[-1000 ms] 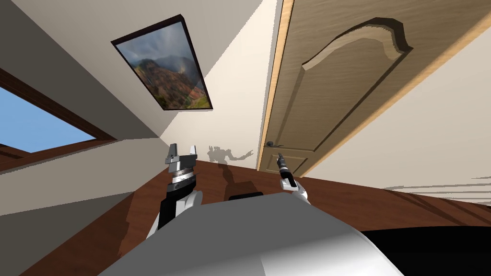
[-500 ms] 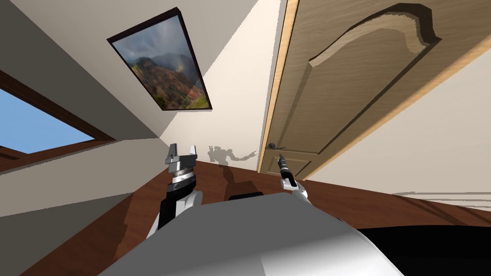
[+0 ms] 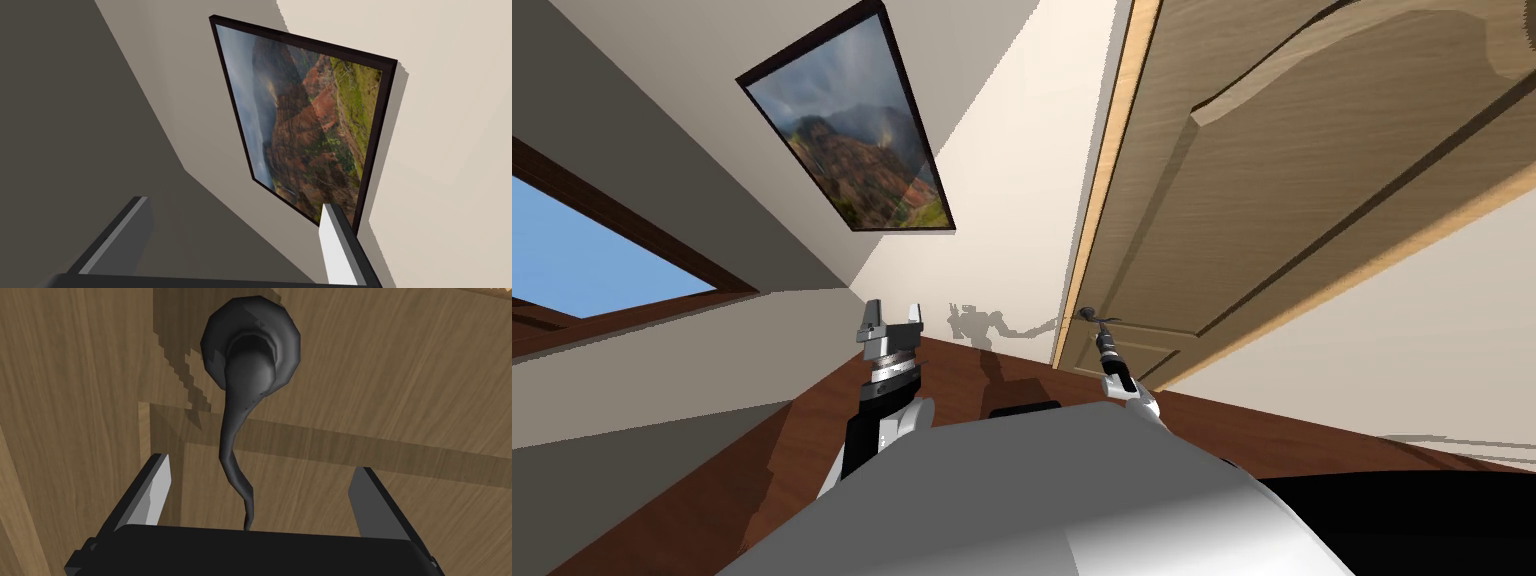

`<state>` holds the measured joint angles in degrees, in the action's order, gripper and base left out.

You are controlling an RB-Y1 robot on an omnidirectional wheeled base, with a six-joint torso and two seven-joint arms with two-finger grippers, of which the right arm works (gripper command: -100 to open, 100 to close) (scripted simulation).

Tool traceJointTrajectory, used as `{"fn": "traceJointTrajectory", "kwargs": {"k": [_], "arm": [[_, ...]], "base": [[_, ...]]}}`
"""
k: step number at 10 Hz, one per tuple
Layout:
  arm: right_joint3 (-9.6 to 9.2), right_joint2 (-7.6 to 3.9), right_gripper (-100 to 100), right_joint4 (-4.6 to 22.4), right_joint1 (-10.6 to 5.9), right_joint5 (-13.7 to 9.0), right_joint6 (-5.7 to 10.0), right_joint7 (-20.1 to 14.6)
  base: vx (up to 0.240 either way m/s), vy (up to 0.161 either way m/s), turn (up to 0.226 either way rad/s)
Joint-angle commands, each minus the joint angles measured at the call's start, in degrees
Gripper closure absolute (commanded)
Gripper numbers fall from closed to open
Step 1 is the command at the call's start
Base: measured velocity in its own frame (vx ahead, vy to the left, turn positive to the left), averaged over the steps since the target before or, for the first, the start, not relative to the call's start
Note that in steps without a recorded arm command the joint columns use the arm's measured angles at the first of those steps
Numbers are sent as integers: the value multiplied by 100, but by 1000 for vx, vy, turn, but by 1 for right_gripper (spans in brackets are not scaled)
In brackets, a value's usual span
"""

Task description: Pull the door open

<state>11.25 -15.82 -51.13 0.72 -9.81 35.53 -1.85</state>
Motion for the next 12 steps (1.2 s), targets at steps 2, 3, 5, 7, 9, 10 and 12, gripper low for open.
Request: {"fn": "traceJointTrajectory", "kwargs": {"k": [2,3,5,7,9,10,12], "arm": [[86,-151,-100,182,33,-52,126,-127],[101,-172,-100,205,40,-60,141,-143],[149,-240,-100,277,62,-87,190,-195],[139,-222,100,245,55,-81,160,-176],[139,-222,100,245,55,-81,160,-176],[139,-222,100,245,55,-81,160,-176],[139,-222,100,245,55,-81,160,-176]], "base": [[200,-63,105],[161,-60,52],[169,-49,75],[30,-8,2],[-23,4,-1],[-12,1,5],[-3,1,0]]}}
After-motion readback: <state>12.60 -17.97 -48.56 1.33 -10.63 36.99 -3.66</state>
